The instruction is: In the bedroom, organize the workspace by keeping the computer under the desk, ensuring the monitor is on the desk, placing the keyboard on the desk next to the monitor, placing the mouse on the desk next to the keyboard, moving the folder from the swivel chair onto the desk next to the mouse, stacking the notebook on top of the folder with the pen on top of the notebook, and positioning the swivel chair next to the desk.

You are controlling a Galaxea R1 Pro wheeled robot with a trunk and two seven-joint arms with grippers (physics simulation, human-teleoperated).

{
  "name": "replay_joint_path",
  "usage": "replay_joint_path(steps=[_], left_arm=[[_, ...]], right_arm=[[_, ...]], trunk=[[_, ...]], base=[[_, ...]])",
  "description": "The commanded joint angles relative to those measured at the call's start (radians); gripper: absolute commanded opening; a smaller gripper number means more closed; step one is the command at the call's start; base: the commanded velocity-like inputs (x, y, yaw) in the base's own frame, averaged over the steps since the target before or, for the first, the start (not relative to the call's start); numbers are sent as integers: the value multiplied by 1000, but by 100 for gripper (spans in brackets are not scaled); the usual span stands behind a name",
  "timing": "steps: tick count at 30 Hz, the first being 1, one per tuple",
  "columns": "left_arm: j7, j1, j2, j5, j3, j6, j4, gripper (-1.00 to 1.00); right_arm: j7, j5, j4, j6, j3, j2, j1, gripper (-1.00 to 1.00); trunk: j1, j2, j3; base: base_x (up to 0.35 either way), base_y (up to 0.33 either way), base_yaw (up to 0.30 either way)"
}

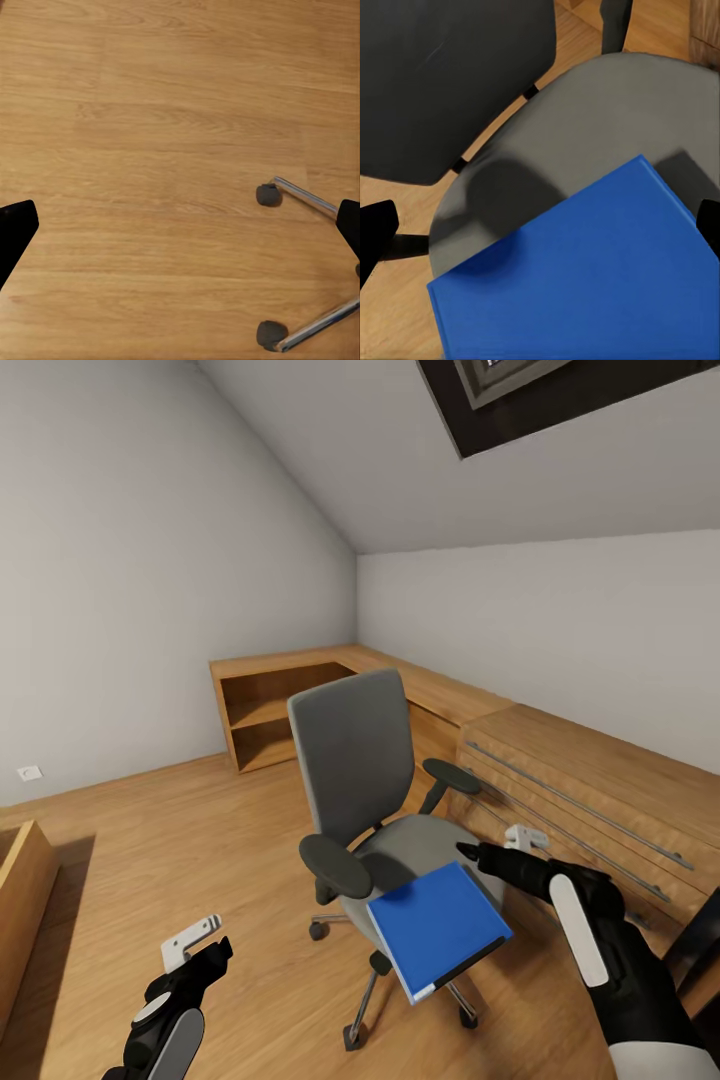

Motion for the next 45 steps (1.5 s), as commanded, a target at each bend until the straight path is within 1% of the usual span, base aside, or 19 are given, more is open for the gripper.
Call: replay_joint_path(steps=[1, 3, 5, 6, 8, 12, 14, 15, 18, 22, 35, 39, 41, 43, 44, 45], left_arm=[[8, -1, 1, 6, -3, 3, -1, 100], [8, -1, 1, 6, -3, 3, -2, 100], [8, -1, 1, 6, -3, 3, -2, 100], [8, -1, 1, 6, -4, 3, -2, 100], [8, -1, 1, 6, -4, 3, -1, 100], [7, -1, 1, 6, -4, 3, -2, 100], [7, -1, 1, 6, -4, 3, -2, 100], [7, -1, 2, 5, -4, 2, -2, 100], [7, -1, 2, 5, -4, 1, -2, 100], [8, -1, 2, 4, -4, 1, -2, 100], [6, -1, 2, 3, -4, 2, -2, 100], [5, -1, 2, 3, -4, 2, -2, 100], [7, -1, 2, 3, -4, 5, -23, 100], [8, -1, 2, 4, -4, 7, -44, 100], [11, -1, 1, 7, -4, 7, -86, 100], [11, -1, 1, 7, -4, 7, -88, 100]], right_arm=[[9, 3, -3, 6, -2, 1, 0, 100], [10, -10, -6, 7, -3, 1, 2, 100], [11, -32, -8, 8, -3, 1, 3, 100], [11, -77, -9, 8, -3, 1, 3, 100], [10, -105, -9, 7, -4, 1, 4, 100], [10, -147, -8, 9, -4, -2, 5, 100], [11, -155, -8, 10, -4, -2, 6, 100], [12, -167, -8, 9, -5, -3, 8, 100], [12, -168, -6, 7, -5, -2, 9, 100], [13, -169, -6, 4, -5, -2, 9, 100], [15, -169, -4, -3, -5, 0, 10, 100], [15, -170, -4, -2, -5, 1, 10, 100], [15, -174, 0, -3, -5, 1, 10, 100], [16, -175, 20, -3, -5, 2, 10, 100], [21, -181, 127, -14, -4, 9, 9, 100], [22, -184, 137, -18, -4, 10, 9, 100]], trunk=[[0, 0, -1], [0, 0, -1], [0, 0, -1], [0, 0, -1], [0, 0, -1], [0, 0, -1], [0, 0, -1], [0, 0, -1], [0, 0, 0], [0, 0, 2], [0, 0, 9], [0, 0, 10], [0, 0, 10], [0, 0, 10], [4, -7, 7], [8, -14, 4]], base=[[0, 0, 0], [0, 0, 0], [0, 0, 0], [0, 0, -29], [0, 0, -47], [0, 0, -41], [0, 0, -18], [0, 0, -2], [-7, 10, -69], [-185, 221, -250], [-239, 238, -271], [-257, 231, -155], [-178, 134, -35], [-42, 21, -4], [-4, 2, 0], [-4, 2, 0]])
